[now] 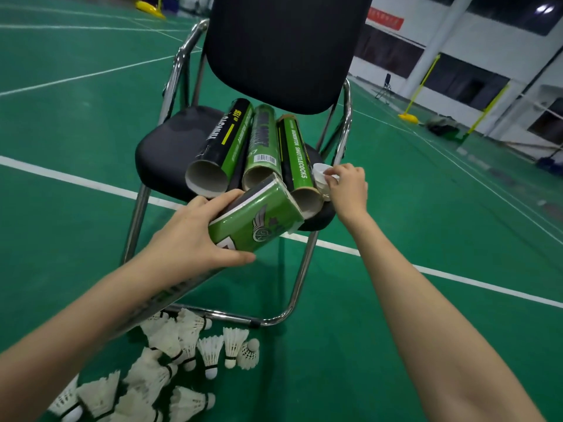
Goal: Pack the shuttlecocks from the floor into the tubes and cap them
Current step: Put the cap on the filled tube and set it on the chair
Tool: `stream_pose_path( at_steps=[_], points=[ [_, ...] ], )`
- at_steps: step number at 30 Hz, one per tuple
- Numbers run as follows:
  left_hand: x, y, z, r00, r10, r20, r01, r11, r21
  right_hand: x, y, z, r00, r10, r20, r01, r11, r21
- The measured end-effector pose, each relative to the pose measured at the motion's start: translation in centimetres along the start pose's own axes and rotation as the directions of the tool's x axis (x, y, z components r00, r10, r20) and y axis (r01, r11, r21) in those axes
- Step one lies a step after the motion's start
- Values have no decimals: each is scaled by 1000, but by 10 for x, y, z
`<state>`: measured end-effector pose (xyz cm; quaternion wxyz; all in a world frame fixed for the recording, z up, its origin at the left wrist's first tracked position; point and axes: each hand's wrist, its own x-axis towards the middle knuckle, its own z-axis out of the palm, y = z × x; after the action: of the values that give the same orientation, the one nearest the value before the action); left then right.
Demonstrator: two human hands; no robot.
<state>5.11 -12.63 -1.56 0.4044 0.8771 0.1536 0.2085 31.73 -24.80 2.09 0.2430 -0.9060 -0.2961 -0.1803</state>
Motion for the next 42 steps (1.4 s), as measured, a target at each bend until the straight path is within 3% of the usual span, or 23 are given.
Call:
stream_pose_path(
  at_steps=[5,12,14,18,20,28,36,42],
  points=[
    [-3,0,2,1000,-13,-4,13,1000,-14,-1,-1,1,997,19,-75,-18,1000,12],
    [-9,9,2,1000,-12,6,13,999,-52,-22,-16,-35,982,6,-186,42,968,248],
    [-11,15,-1,1000,-9,-2,9,998,-69,-41,-33,-56,981,-1,-192,77,918,389],
    [-18,32,-10,999,-2,-34,-1,996,-86,-89,-72,-95,998,-64,6,39,686,727],
    [-26,41,-17,999,1,-48,-5,995,-97,-110,-89,-110,989,-133,71,25,611,791],
    [-62,59,-44,993,47,-104,-60,991,-124,-156,-127,-146,964,-248,95,103,677,729],
    [-71,67,-51,996,45,-83,-54,992,-114,-172,-135,-165,954,-282,101,102,624,775],
    [-74,70,-53,996,42,-82,-53,989,-138,-178,-136,-164,943,-323,80,184,706,684]
  ],
)
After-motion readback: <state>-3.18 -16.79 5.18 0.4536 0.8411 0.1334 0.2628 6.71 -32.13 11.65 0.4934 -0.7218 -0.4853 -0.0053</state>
